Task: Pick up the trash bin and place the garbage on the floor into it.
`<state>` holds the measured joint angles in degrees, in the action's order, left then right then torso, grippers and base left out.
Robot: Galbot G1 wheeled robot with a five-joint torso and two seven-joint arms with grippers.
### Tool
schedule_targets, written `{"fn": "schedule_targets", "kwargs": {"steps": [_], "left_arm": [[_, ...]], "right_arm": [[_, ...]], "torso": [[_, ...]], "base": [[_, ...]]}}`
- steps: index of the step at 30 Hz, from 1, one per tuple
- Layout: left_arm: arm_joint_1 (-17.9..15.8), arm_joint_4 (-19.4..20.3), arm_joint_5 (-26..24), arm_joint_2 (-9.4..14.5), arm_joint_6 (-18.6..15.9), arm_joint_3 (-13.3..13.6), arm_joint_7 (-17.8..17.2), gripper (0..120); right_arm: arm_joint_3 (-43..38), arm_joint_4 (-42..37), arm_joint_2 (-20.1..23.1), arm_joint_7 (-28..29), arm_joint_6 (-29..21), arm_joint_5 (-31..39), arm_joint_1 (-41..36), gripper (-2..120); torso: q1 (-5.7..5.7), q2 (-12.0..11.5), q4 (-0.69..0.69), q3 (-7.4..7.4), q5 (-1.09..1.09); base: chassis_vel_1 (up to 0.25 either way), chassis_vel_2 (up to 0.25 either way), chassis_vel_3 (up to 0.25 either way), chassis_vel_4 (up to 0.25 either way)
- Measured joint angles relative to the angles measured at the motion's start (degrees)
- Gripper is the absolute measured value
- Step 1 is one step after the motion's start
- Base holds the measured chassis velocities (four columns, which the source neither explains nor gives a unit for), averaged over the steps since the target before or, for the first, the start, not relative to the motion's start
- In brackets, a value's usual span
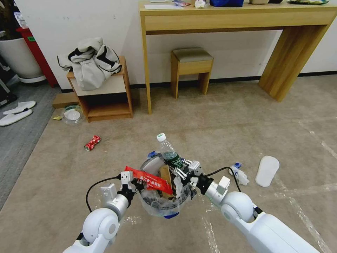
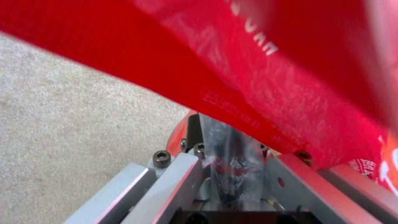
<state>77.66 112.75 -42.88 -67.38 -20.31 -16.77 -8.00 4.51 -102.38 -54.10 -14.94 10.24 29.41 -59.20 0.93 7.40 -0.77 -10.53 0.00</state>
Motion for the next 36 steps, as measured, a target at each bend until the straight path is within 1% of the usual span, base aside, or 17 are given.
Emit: {"fn": "schedule_targets", "kwargs": {"steps": [10, 29, 31, 32, 33, 35, 36], "left_arm": [[0.2, 0.5, -0.7, 0.1, -0.1, 0.0, -0.2, 1], [0.0, 1.0, -2.2, 0.7, -0.2, -0.7, -0.4, 1], [0.1, 1.0, -2.2, 0.6, -0.2, -0.7, -0.4, 1], [0.1, 1.0, -2.2, 0.6, -0.2, -0.7, -0.4, 1], [0.1, 1.0, -2.2, 0.6, -0.2, -0.7, -0.4, 1], [0.0, 0.9, -2.1, 0.6, -0.3, -0.8, -0.4, 1], [0.0, 0.9, -2.1, 0.6, -0.3, -0.8, -0.4, 1]], "right_arm": [[1.1, 1.9, -0.8, 0.2, 0.0, -1.1, 0.1, 23], [1.5, 3.1, -1.0, 1.0, -0.1, -1.7, 0.4, 23], [1.5, 3.1, -0.9, 1.1, -0.1, -1.7, 0.4, 33], [1.5, 3.1, -0.9, 1.1, -0.1, -1.7, 0.4, 33], [1.5, 3.0, -0.8, 1.1, -0.1, -1.7, 0.4, 36], [1.5, 2.5, -0.6, 1.1, -0.1, -1.6, 0.7, 47], [1.5, 2.5, -0.6, 1.1, -0.1, -1.6, 0.7, 47]], "torso": [[0.00, 0.0, 0.00, 0.00, 0.00], [0.00, 0.0, 0.00, 0.00, 0.00], [0.00, 0.0, 0.00, 0.00, 0.00], [0.00, 0.0, 0.00, 0.00, 0.00], [0.00, 0.0, 0.00, 0.00, 0.00], [0.00, 0.0, 0.00, 0.00, 0.00], [0.00, 0.0, 0.00, 0.00, 0.00]], "base": [[0.000, 0.000, 0.000, 0.000], [0.000, 0.000, 0.000, 0.000], [0.000, 0.000, 0.000, 0.000], [0.000, 0.000, 0.000, 0.000], [0.000, 0.000, 0.000, 0.000], [0.000, 0.000, 0.000, 0.000], [0.000, 0.000, 0.000, 0.000]]}}
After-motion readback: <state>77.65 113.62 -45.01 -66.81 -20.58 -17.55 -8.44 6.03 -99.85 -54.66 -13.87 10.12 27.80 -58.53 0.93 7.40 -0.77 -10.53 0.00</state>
